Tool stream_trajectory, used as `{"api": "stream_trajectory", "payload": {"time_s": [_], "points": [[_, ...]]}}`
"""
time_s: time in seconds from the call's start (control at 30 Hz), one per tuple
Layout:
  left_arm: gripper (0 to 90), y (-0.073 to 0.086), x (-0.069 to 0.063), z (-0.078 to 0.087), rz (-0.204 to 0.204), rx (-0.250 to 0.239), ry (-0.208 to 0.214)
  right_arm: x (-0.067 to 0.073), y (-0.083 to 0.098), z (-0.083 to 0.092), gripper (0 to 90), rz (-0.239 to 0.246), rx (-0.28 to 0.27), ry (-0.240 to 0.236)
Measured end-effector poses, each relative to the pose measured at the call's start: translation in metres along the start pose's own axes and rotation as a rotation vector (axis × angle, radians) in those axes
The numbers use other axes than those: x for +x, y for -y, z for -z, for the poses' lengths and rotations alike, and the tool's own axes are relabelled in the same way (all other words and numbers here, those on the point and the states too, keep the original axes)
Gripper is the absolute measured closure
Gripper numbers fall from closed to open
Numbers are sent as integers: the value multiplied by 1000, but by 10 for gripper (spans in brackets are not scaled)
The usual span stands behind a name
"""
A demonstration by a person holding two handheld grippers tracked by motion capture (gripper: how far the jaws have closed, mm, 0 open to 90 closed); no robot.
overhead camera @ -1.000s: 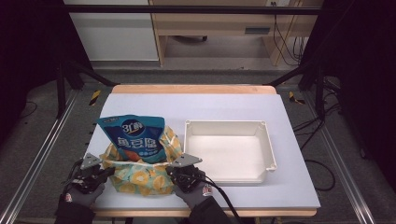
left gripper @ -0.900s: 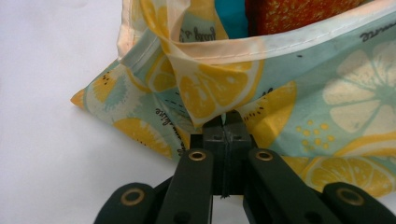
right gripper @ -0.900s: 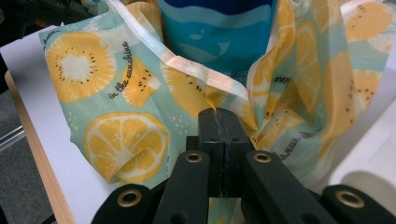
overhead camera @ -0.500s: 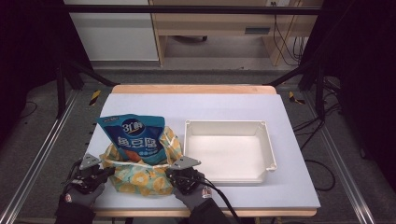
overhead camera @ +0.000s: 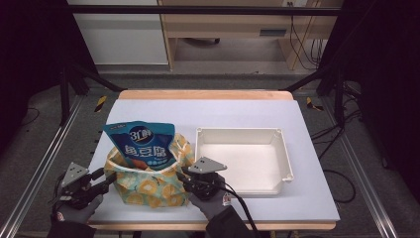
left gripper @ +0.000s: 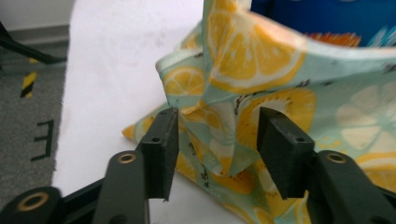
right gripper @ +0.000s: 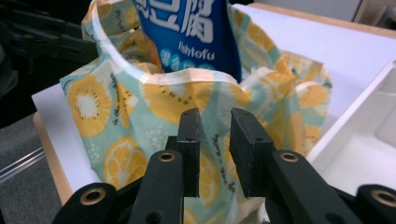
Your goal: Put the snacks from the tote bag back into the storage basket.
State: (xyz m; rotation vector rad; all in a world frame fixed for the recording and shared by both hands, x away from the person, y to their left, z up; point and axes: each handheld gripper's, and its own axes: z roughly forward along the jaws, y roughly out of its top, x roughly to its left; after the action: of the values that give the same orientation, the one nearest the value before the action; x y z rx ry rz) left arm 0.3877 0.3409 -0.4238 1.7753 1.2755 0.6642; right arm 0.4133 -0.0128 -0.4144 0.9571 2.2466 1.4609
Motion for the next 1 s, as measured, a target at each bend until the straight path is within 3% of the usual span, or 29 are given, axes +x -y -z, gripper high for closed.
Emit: {"api": "stream_trajectory", "payload": {"time_s": [0.17,0.3,0.43,0.67,0.8,0.83,0.87,0.9,1.0], "points": [[432,-7,1,15,11,-66,-3,-3,-3,3,729,-4,-9,5],[435,-12,0,22,34,-110,27,-5,-5,6,718,-8,-24,-3],[451,-17,-10,23,3,-134,23,-6,-8,9,707,-8,-37,-9],[475,-27,-22,26,-20,-176,61,-6,-13,12,704,-3,-54,-19],[568,-35,-32,15,-85,-156,88,-2,-15,6,741,-7,-63,-38],[652,-36,-34,11,-96,-152,91,3,-15,-1,785,7,-52,-24],[652,-37,-35,5,-104,-138,95,3,-15,-1,785,7,-52,-24],[733,-37,-36,-1,-116,-109,82,8,-12,-12,836,8,-35,-23],[799,-29,-36,-16,-129,-45,78,14,-4,-23,875,12,3,-13]]}}
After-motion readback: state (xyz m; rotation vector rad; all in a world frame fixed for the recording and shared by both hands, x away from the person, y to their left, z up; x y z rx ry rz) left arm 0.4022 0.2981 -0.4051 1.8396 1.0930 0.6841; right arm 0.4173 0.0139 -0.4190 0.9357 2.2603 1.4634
